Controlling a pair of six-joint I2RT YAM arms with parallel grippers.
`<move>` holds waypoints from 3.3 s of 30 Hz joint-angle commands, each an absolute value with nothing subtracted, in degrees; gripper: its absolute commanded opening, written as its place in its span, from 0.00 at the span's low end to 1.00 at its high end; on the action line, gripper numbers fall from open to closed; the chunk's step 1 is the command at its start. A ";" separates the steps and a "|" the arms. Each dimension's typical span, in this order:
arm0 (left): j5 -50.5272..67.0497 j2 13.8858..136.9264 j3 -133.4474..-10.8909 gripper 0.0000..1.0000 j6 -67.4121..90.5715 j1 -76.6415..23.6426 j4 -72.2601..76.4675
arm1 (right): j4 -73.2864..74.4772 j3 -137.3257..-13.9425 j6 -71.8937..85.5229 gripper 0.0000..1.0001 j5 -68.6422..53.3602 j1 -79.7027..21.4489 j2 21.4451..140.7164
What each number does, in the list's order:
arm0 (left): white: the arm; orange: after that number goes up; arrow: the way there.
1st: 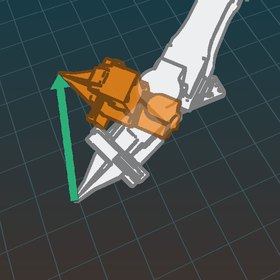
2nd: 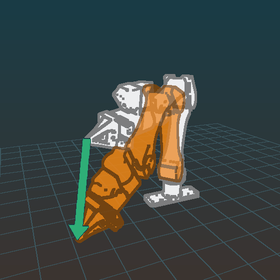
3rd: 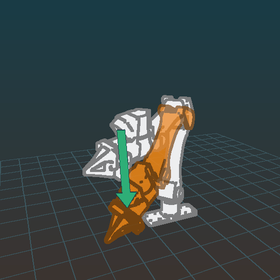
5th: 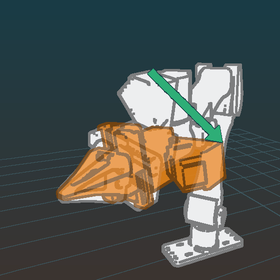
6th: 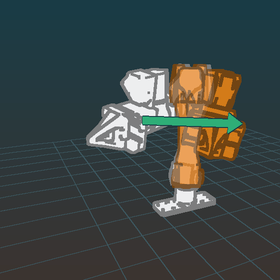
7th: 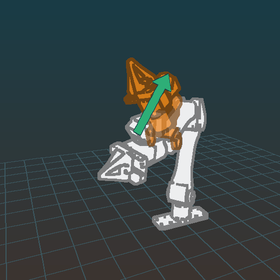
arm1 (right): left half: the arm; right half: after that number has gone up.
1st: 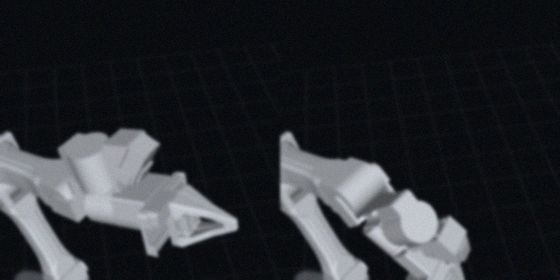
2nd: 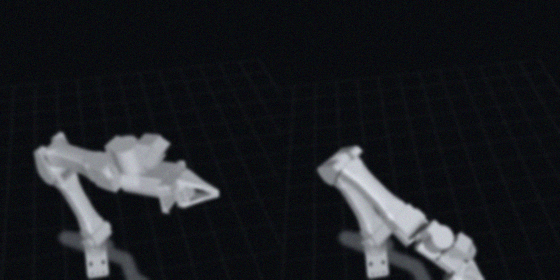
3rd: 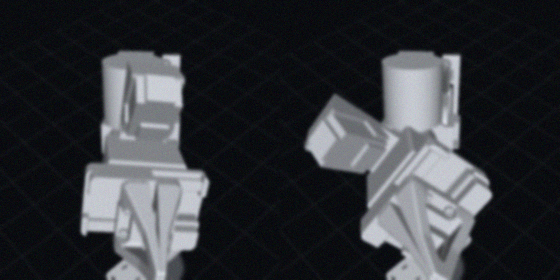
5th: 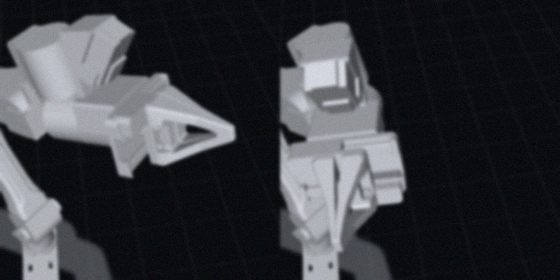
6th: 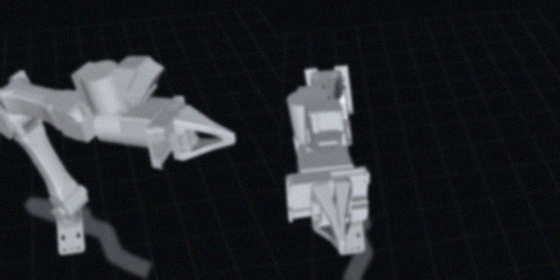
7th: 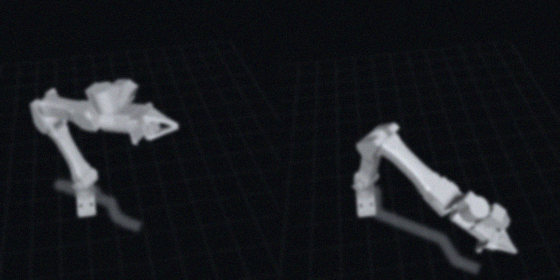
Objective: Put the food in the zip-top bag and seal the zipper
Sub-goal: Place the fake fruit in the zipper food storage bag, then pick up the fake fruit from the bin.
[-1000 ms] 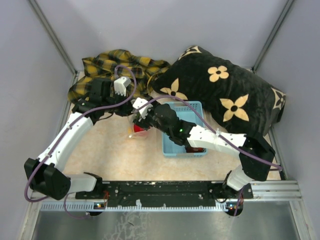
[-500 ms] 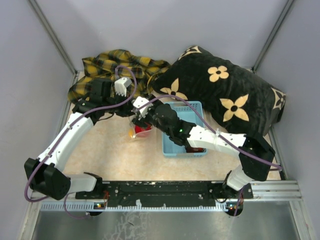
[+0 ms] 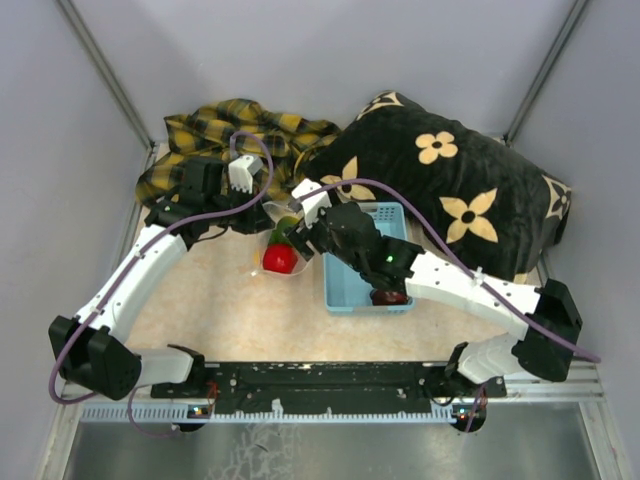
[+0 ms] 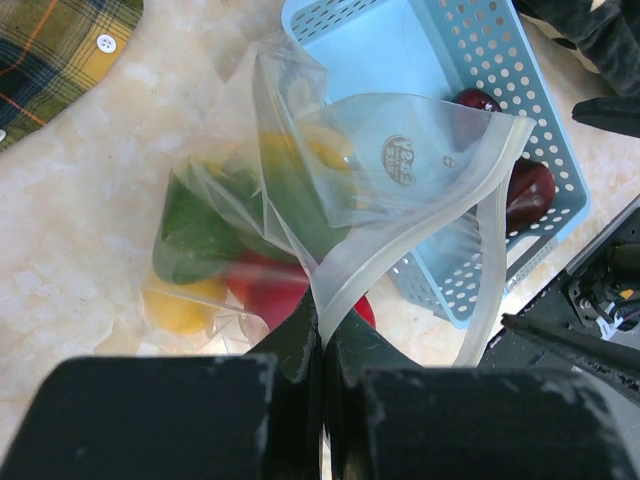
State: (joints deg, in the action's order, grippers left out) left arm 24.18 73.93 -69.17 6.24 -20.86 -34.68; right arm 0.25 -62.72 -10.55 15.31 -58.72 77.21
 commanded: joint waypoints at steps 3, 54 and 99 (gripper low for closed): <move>24.31 73.82 -68.93 0.00 6.79 -20.91 -32.94 | 12.97 -69.79 0.20 0.76 21.01 -57.76 77.08; 21.79 73.78 -68.73 0.00 6.33 -20.20 -33.66 | 26.77 -79.03 4.43 0.34 5.32 -52.76 75.03; 22.23 74.21 -68.47 0.00 6.10 -20.04 -33.59 | 43.15 -50.28 24.20 0.76 9.90 -41.75 76.34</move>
State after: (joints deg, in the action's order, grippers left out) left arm 21.17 73.95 -68.51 6.42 -20.36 -34.70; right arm 45.84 -51.09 23.07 10.28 -42.35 74.56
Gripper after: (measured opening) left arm 0.006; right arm 0.758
